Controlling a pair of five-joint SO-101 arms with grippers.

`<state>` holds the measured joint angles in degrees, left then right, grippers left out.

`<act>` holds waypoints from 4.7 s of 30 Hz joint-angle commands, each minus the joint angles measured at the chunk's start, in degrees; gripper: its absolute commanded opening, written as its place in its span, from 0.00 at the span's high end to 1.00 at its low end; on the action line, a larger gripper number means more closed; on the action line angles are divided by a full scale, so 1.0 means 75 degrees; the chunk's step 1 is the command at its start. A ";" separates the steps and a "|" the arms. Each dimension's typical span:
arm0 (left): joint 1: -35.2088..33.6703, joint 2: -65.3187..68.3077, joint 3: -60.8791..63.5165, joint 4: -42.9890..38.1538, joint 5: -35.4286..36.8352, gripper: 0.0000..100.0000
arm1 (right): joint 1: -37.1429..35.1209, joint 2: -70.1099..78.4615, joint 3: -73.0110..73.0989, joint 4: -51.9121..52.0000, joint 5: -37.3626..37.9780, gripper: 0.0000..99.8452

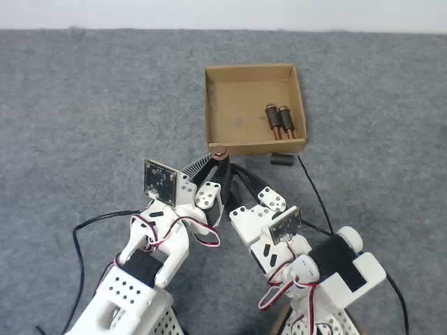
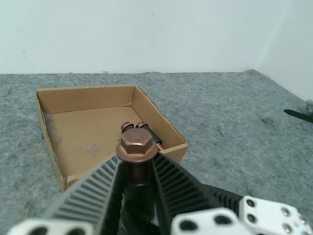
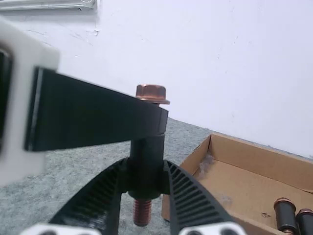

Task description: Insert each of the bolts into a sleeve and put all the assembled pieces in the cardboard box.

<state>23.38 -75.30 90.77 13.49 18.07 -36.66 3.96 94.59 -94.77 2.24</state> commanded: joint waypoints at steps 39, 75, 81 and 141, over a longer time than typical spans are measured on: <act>-0.0094 -0.0023 0.0064 0.0551 0.0059 0.85 | 0.0147 -0.0088 -0.0047 -0.0041 -0.0023 0.99; -0.0445 -0.1078 -0.2971 0.3376 0.0047 0.85 | 0.0147 -0.0029 -0.0117 0.0018 -0.0023 0.99; -0.1289 -0.2544 -0.2913 0.4642 0.0023 0.85 | 0.0147 -0.0018 -0.0117 0.0018 -0.0023 0.99; -0.5158 -0.3798 0.0768 0.6130 -0.0961 0.98 | 0.1975 -0.0088 -0.3657 0.0334 -0.0012 0.99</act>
<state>-15.12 -103.43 97.10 59.56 11.56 -23.38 4.31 73.85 -94.33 2.24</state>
